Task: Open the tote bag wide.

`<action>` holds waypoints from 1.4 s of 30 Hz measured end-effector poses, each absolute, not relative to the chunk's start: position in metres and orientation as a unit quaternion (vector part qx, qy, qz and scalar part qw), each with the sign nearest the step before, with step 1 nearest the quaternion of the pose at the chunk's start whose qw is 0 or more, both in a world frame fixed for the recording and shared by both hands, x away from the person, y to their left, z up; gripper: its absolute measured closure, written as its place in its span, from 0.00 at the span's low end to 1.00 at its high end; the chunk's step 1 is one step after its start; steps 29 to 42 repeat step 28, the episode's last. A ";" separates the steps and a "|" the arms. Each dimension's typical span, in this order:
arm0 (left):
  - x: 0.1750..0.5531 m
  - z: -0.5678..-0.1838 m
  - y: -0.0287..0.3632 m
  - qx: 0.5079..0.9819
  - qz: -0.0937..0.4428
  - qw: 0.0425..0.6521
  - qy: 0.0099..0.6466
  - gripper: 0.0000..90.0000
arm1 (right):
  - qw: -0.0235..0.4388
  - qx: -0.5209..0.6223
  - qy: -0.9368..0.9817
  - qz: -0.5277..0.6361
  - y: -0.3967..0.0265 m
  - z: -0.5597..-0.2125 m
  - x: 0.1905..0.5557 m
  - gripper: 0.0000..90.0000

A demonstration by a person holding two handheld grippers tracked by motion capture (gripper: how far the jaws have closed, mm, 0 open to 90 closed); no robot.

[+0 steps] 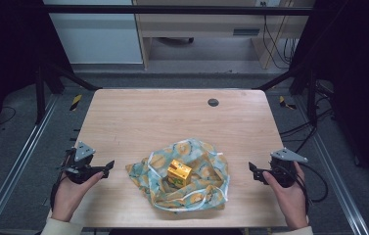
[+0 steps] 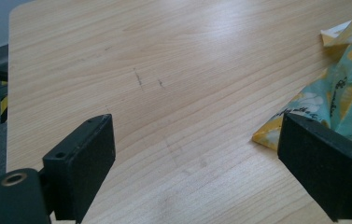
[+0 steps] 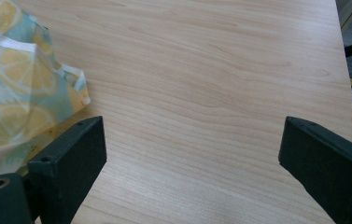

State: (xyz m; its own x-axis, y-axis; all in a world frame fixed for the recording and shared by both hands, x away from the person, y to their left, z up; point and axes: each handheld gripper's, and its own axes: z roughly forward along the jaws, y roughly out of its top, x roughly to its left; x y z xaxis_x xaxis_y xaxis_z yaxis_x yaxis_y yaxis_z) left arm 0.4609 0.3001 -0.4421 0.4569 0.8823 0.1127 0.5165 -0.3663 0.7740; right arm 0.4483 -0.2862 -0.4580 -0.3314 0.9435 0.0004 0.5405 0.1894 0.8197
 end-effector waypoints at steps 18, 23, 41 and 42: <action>0.469 -0.461 0.307 0.801 0.263 0.289 0.453 0.11 | 0.244 0.519 0.739 0.352 -0.289 -0.475 0.453 0.09; 0.470 -0.467 0.300 0.810 0.263 0.269 0.449 0.10 | 0.228 0.518 0.748 0.347 -0.286 -0.479 0.452 0.08; 0.470 -0.467 0.296 0.809 0.268 0.276 0.444 0.09 | 0.220 0.517 0.758 0.331 -0.283 -0.485 0.453 0.07; 0.470 -0.467 0.296 0.809 0.268 0.276 0.444 0.09 | 0.220 0.517 0.758 0.331 -0.283 -0.485 0.453 0.07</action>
